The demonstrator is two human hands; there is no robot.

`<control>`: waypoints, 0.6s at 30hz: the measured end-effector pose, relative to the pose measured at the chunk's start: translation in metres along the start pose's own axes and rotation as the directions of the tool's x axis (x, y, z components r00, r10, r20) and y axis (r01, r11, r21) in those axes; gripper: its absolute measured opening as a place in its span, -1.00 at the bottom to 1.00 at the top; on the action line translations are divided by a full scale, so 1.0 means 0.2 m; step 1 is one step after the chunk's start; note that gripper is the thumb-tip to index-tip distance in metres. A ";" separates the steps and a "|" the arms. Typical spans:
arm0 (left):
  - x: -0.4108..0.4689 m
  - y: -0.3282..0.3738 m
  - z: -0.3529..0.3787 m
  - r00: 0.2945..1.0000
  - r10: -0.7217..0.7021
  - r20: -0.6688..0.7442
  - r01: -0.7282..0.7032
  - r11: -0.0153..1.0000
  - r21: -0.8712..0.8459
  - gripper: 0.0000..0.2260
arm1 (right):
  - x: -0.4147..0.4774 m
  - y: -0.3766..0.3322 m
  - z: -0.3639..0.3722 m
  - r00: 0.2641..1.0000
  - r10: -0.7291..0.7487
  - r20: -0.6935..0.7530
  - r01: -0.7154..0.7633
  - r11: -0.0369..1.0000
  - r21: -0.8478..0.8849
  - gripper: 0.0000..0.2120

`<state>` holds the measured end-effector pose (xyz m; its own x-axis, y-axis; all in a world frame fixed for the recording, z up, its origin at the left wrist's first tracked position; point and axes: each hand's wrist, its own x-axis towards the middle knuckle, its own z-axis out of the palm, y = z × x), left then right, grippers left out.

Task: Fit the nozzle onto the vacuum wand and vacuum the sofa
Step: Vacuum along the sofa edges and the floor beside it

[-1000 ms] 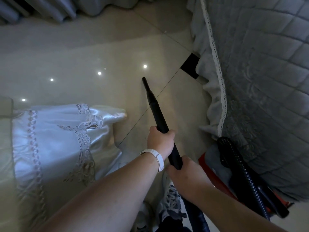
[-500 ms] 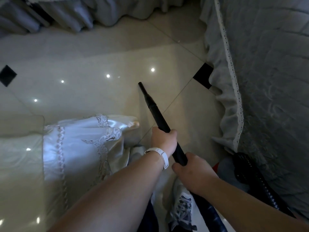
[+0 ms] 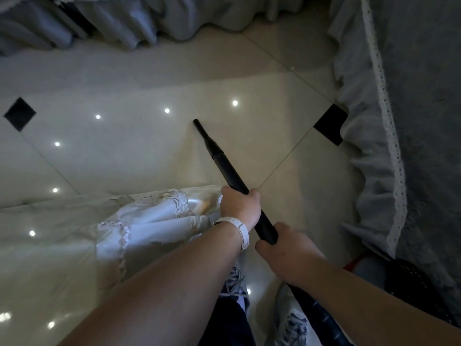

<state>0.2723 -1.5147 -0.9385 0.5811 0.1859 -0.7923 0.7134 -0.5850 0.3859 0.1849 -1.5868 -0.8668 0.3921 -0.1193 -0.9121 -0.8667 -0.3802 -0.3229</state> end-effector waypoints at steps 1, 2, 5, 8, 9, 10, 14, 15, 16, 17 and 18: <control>0.01 0.01 0.00 1.000 0.001 0.005 -0.001 1.000 -0.003 -0.76 | 0.00 -0.01 0.00 1.000 -0.002 -0.001 0.002 1.000 -0.004 -0.84; 0.01 0.01 -0.01 1.000 0.000 0.007 0.000 1.000 -0.005 -0.77 | 0.01 -0.02 -0.01 1.000 -0.002 -0.002 0.002 1.000 -0.009 -0.84; 0.01 0.04 -0.01 1.000 0.002 0.000 -0.002 1.000 -0.016 -0.77 | 0.02 -0.03 -0.03 1.000 -0.005 -0.008 0.005 1.000 -0.012 -0.84; 0.01 0.08 0.01 1.000 0.018 0.008 -0.018 1.000 -0.010 -0.78 | 0.03 -0.03 -0.06 1.000 -0.002 -0.031 0.003 1.000 0.021 -0.83; 0.02 0.10 0.03 0.999 0.032 0.020 -0.032 0.999 -0.004 -0.79 | 0.03 -0.02 -0.07 0.999 0.003 -0.038 -0.001 0.999 0.039 -0.83; 0.02 0.12 0.05 0.998 0.047 0.031 -0.047 0.999 0.006 -0.79 | 0.04 -0.02 -0.09 0.999 0.006 -0.046 -0.004 0.998 0.057 -0.83; 0.02 0.23 0.16 0.993 0.095 0.070 -0.098 0.994 0.038 -0.80 | 0.06 0.02 -0.19 0.995 0.027 -0.101 -0.013 0.992 0.129 -0.85; 0.02 0.25 0.19 0.991 0.101 0.088 -0.104 0.994 0.031 -0.80 | 0.07 0.04 -0.21 0.993 0.035 -0.110 -0.019 0.989 0.147 -0.85; 0.01 0.28 0.23 0.989 0.107 0.105 -0.110 0.994 0.022 -0.80 | 0.08 0.05 -0.24 0.992 0.044 -0.118 -0.024 0.987 0.161 -0.85; 0.00 0.31 0.26 0.987 0.115 0.115 -0.118 0.993 0.018 -0.80 | 0.09 0.06 -0.27 0.990 0.053 -0.129 -0.030 0.984 0.173 -0.85; 0.00 0.33 0.30 0.984 0.127 0.122 -0.131 0.991 0.019 -0.80 | 0.09 0.08 -0.30 0.988 0.062 -0.144 -0.035 0.982 0.184 -0.84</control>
<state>0.2962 -1.6010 -0.9407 0.6150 0.0123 -0.7885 0.6237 -0.6195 0.4768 0.1974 -1.6506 -0.8737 0.3782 -0.2734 -0.8845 -0.9217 -0.2005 -0.3321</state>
